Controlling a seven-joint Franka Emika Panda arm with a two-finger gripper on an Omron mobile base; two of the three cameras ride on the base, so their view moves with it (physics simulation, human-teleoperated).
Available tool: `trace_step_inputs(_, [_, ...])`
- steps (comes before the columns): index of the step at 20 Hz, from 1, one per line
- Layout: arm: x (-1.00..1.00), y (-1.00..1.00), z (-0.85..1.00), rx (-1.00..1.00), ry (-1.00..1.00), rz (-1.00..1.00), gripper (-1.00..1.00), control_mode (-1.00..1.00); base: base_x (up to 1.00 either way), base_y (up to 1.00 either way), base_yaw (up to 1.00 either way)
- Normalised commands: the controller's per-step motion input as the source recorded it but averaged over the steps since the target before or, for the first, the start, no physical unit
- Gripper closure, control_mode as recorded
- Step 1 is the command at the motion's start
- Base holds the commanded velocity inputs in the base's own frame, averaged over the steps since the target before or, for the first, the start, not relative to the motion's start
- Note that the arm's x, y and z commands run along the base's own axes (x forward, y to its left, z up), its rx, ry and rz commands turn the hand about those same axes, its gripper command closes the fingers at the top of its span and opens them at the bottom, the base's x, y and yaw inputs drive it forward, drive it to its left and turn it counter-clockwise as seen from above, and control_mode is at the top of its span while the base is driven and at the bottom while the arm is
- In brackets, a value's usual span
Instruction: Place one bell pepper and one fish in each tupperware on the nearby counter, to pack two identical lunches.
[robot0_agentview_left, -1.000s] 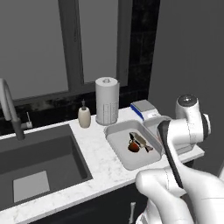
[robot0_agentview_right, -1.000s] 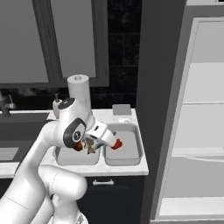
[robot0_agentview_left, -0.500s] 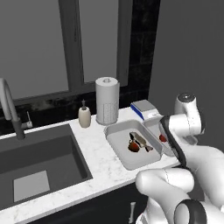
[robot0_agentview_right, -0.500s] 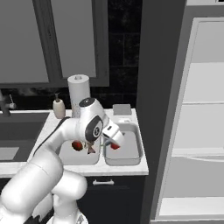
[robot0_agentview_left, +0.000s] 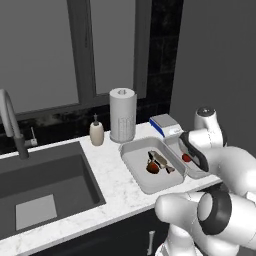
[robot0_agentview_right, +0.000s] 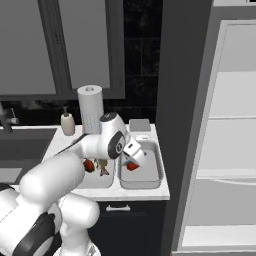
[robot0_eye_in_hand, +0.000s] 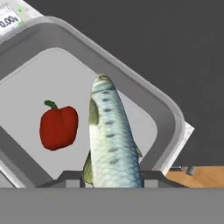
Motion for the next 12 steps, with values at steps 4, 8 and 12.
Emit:
trace_step_inputs(4, [0.26, -0.21, -0.36, 0.00, 0.00, -0.10, 1.00, -1.00, 0.00, 0.00, 0.00])
trace_step_inputs(8, [0.23, -0.09, -0.32, 0.00, 0.00, -0.10, 1.00, -1.00, 0.00, 0.00, 0.00])
trace_step_inputs(12, [0.18, -0.03, -0.28, 0.00, 0.00, -0.10, 1.00, -1.00, 0.00, 0.00, 0.00])
